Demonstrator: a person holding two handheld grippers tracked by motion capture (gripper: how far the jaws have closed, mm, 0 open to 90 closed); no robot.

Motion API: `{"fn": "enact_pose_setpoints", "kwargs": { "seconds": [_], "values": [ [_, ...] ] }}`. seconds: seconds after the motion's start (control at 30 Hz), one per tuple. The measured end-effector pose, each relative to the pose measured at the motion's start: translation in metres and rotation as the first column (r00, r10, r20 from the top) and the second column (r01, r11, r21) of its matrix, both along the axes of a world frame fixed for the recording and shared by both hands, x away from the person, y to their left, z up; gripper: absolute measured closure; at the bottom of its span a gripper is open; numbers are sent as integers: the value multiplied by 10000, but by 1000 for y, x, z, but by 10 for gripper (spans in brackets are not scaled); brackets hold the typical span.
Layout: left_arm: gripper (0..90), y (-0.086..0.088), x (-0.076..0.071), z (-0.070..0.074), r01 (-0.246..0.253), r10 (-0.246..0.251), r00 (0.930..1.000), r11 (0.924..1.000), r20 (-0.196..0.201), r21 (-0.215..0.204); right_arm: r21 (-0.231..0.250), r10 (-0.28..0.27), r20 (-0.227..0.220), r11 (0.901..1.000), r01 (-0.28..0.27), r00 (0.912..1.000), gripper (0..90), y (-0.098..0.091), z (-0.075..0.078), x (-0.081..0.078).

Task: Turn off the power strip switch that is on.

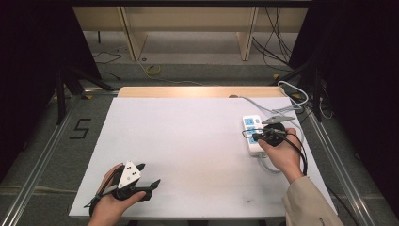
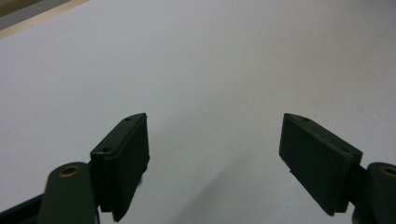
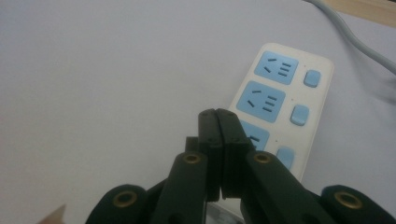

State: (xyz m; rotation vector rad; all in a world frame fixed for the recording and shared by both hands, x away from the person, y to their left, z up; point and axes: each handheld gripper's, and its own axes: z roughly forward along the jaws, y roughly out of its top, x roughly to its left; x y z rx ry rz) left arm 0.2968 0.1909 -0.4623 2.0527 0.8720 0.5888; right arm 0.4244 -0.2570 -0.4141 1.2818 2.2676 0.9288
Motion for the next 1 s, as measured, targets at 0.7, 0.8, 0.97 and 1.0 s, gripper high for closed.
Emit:
{"fn": "enact_pose_setpoints", "kwargs": {
  "seconds": [0.7,0.8,0.97,1.0],
  "values": [
    [243,0,0,0,-17,17,10000,10000,5,5,668,823,525,9941,-857,9952,814,5,-5,-27],
    [242,0,0,0,-16,16,10000,10000,7,11,692,835,590,9938,-876,9948,799,5,-8,-29],
    [242,0,0,0,-8,8,10000,10000,0,24,778,986,704,9915,-1040,9926,770,6,-10,-33],
    [242,0,0,0,-13,13,10000,10000,0,8,821,1028,762,9906,-1090,9918,763,6,-10,-35]
  ]
}}
